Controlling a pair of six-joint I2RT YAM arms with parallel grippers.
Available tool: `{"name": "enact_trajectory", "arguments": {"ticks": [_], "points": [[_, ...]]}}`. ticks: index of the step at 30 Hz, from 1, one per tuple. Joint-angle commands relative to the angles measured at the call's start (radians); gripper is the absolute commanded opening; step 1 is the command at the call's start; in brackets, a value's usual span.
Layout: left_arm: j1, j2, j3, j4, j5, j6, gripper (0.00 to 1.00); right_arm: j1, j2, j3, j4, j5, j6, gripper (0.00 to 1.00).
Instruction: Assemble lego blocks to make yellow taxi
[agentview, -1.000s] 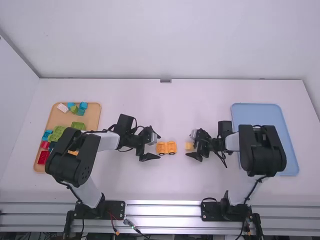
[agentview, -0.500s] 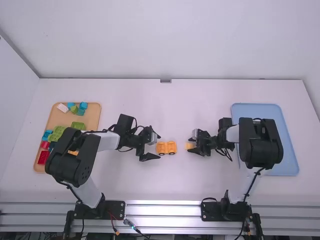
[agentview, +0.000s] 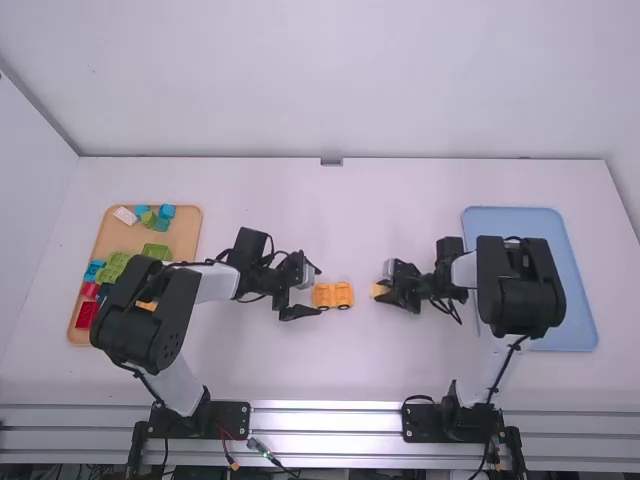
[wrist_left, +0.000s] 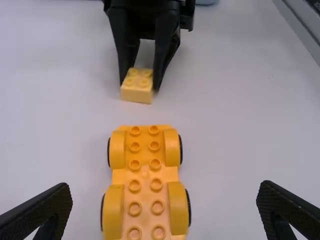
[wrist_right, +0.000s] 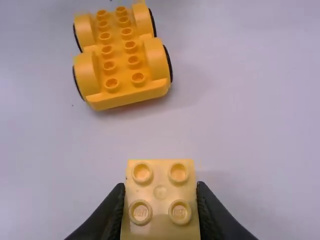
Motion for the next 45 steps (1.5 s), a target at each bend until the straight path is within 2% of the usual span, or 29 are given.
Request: {"name": "enact_trajectory", "arguments": {"ticks": [1, 6, 8, 11, 16, 20, 24, 26, 28, 30, 32, 36, 39, 45], "points": [[-0.002, 0.022, -0.038, 0.028, -0.002, -0.004, 0.99, -0.002, -0.032, -0.007, -0.031, -0.043, -0.021, 0.18], [-0.002, 0.079, -0.075, 0.177, 0.004, -0.073, 0.99, 0.023, -0.114, -0.008, -0.081, -0.059, -0.022, 0.17], [-0.011, 0.139, -0.078, 0.288, 0.005, -0.137, 0.99, 0.055, -0.182, -0.008, -0.106, -0.055, -0.016, 0.16], [-0.023, 0.184, -0.077, 0.359, 0.03, -0.154, 0.99, 0.084, -0.225, -0.008, -0.103, -0.059, -0.002, 0.16], [-0.067, 0.266, -0.035, 0.386, 0.002, -0.159, 0.99, 0.144, -0.248, -0.009, -0.019, -0.026, 0.142, 0.16], [-0.097, 0.318, 0.006, 0.415, -0.033, -0.215, 0.99, 0.2, -0.246, -0.008, -0.015, -0.021, 0.143, 0.16], [-0.097, 0.32, 0.01, 0.42, -0.036, -0.214, 0.99, 0.223, -0.246, -0.008, -0.016, -0.016, 0.134, 0.13], [-0.092, 0.32, 0.004, 0.438, -0.069, -0.234, 0.95, 0.231, -0.246, -0.008, -0.017, -0.018, 0.135, 0.13], [-0.097, 0.32, -0.012, 0.461, -0.105, -0.232, 0.8, 0.238, -0.246, -0.008, -0.016, -0.017, 0.135, 0.13], [-0.098, 0.32, -0.027, 0.477, -0.11, -0.224, 0.73, 0.243, -0.246, -0.008, -0.016, -0.019, 0.135, 0.12], [-0.096, 0.32, -0.036, 0.487, -0.11, -0.222, 0.71, 0.243, -0.246, -0.008, -0.013, -0.023, 0.144, 0.11], [-0.089, 0.32, -0.045, 0.491, -0.108, -0.193, 0.75, 0.251, -0.245, -0.009, 0.04, 0.007, 0.254, 0.11], [-0.09, 0.32, -0.037, 0.464, -0.109, -0.149, 0.62, 0.284, -0.245, -0.009, 0.042, 0.048, 0.275, 0.11], [-0.09, 0.32, -0.007, 0.4, -0.109, -0.114, 0.61, 0.342, -0.243, -0.01, 0.054, 0.101, 0.303, 0.07]]}}
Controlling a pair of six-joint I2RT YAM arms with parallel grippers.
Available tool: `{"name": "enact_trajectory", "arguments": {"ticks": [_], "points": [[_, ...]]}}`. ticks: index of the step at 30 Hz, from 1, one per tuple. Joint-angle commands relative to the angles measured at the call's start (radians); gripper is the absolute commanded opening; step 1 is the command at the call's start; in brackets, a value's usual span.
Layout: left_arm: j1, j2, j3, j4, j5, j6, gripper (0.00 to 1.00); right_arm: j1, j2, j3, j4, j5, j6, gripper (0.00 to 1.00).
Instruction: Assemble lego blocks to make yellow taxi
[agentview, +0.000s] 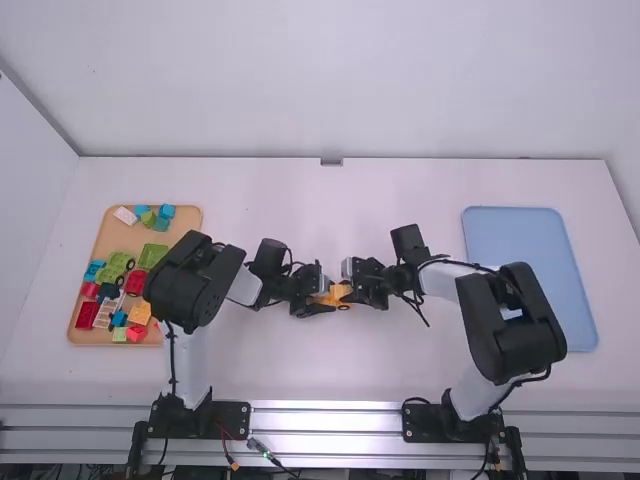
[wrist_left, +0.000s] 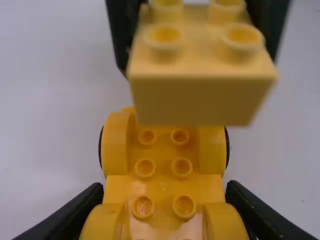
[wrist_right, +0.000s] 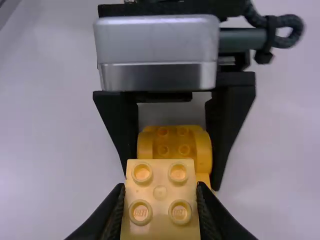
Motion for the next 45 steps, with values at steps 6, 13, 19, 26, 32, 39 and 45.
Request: {"name": "enact_trajectory", "arguments": {"ticks": [6, 13, 19, 26, 32, 39, 45], "points": [[0.001, 0.018, 0.024, -0.104, -0.053, 0.019, 0.61, 0.024, 0.069, -0.032, 0.135, 0.018, 0.059, 0.07], [0.0, 0.018, 0.013, -0.111, -0.053, 0.058, 0.6, 0.004, 0.09, -0.038, 0.159, 0.009, 0.079, 0.07], [0.0, 0.018, 0.017, -0.135, -0.053, 0.055, 0.63, 0.003, 0.091, -0.039, 0.16, 0.025, 0.079, 0.05], [0.002, 0.018, 0.018, -0.143, -0.053, 0.057, 0.62, 0.006, 0.091, -0.039, 0.16, 0.027, 0.082, 0.04], [0.0, 0.018, 0.018, -0.136, -0.053, 0.056, 0.62, -0.003, 0.091, -0.039, 0.158, 0.026, 0.083, 0.04], [0.0, 0.018, 0.027, -0.145, -0.053, 0.053, 0.63, -0.003, 0.091, -0.039, 0.155, 0.027, 0.086, 0.15], [0.0, 0.018, 0.027, -0.144, -0.053, 0.053, 0.63, -0.001, 0.091, -0.039, 0.164, 0.077, 0.135, 0.27]]}}
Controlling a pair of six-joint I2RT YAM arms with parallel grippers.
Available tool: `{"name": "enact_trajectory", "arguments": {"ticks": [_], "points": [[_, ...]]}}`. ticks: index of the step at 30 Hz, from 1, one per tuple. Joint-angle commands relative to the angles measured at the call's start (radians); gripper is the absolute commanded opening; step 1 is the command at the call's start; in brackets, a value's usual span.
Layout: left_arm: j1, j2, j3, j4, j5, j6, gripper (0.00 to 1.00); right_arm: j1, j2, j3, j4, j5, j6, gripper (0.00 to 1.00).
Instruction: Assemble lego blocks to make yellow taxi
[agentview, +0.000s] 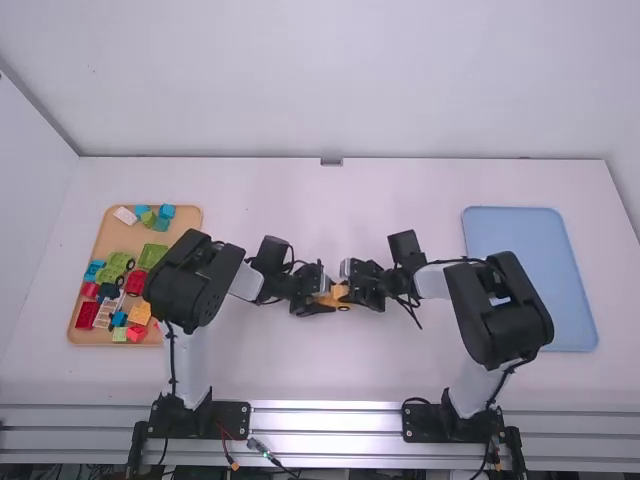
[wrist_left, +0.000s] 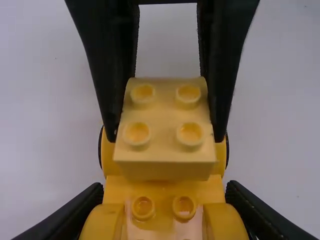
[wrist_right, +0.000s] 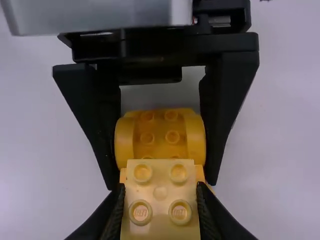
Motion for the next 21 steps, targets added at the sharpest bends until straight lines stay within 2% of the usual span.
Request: {"name": "enact_trajectory", "arguments": {"ticks": [1, 7, 9, 12, 13, 16, 21], "points": [[0.0, 0.019, -0.018, -0.03, -0.069, -0.019, 0.63, -0.005, 0.007, -0.002, -0.005, 0.03, 0.023, 0.28], [0.0, 0.019, -0.018, -0.03, -0.069, -0.019, 0.63, -0.005, 0.007, -0.002, -0.006, 0.035, 0.013, 0.33], [0.0, 0.019, -0.018, -0.03, -0.068, -0.019, 0.63, -0.005, 0.007, -0.002, -0.006, 0.031, 0.013, 0.38], [0.0, 0.019, -0.018, -0.03, -0.068, -0.019, 0.63, -0.005, 0.007, -0.001, -0.005, 0.031, 0.013, 0.54], [0.0, 0.019, -0.018, -0.031, -0.068, -0.019, 0.63, -0.004, 0.007, -0.001, -0.005, 0.032, 0.013, 0.56], [0.0, 0.019, -0.018, -0.03, -0.068, -0.019, 0.63, -0.01, 0.006, 0.0, 0.011, -0.003, 0.013, 0.58], [0.0, 0.019, -0.018, -0.031, -0.068, -0.02, 0.64, -0.055, -0.001, -0.001, 0.046, -0.177, -0.017, 0.61]]}}
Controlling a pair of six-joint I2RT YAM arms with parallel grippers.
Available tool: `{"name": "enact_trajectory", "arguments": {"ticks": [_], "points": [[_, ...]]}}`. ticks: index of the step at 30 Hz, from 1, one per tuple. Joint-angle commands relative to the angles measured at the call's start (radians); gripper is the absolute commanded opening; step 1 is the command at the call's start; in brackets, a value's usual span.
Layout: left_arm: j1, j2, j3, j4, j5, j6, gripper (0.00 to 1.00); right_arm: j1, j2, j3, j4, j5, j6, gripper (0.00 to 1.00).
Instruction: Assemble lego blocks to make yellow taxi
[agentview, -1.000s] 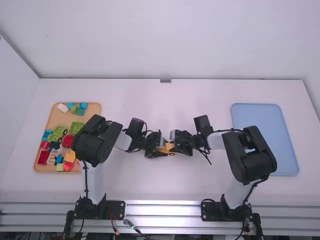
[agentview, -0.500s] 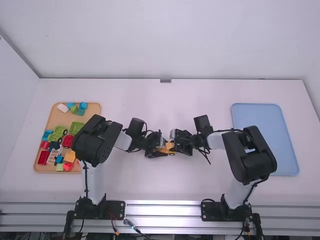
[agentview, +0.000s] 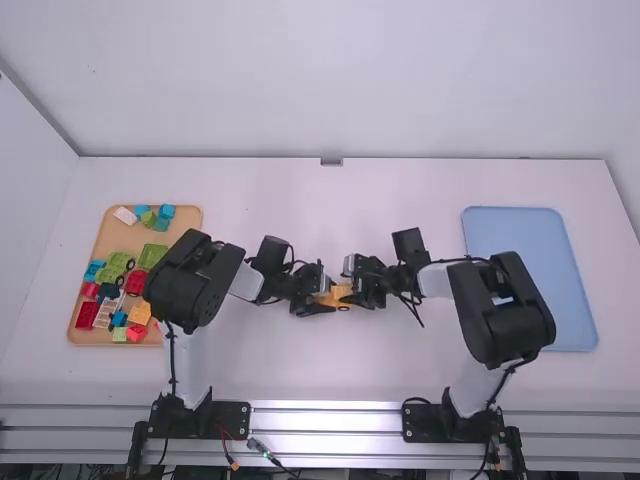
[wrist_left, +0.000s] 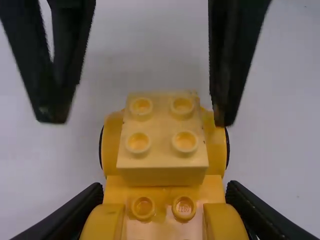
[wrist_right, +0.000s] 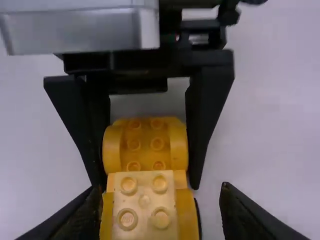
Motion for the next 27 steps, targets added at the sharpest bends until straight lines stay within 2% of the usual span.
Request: {"name": "enact_trajectory", "arguments": {"ticks": [1, 2, 3, 4, 13, 19, 27], "points": [[0.0, 0.019, -0.018, -0.031, -0.068, -0.019, 0.64, -0.031, -0.003, -0.001, -0.001, -0.142, -0.027, 0.55], [0.0, 0.019, -0.018, -0.031, -0.068, -0.019, 0.64, -0.041, -0.005, -0.001, -0.001, -0.182, -0.038, 0.35], [0.0, 0.019, -0.018, -0.031, -0.069, -0.019, 0.64, -0.047, -0.005, -0.001, -0.001, -0.198, -0.043, 0.21], [0.0, 0.019, -0.018, -0.031, -0.069, -0.019, 0.65, -0.051, -0.005, -0.002, -0.004, -0.192, -0.042, 0.0], [0.0, 0.019, -0.018, -0.029, -0.069, -0.042, 0.66, -0.011, 0.05, -0.002, -0.039, -0.064, -0.04, 0.0], [0.0, 0.019, -0.018, -0.03, -0.069, -0.041, 0.66, -0.022, 0.068, -0.001, -0.032, 0.014, 0.021, 0.0], [0.006, 0.019, -0.018, -0.029, -0.069, -0.041, 0.66, -0.023, 0.069, -0.001, -0.113, 0.121, 0.01, 0.0]]}}
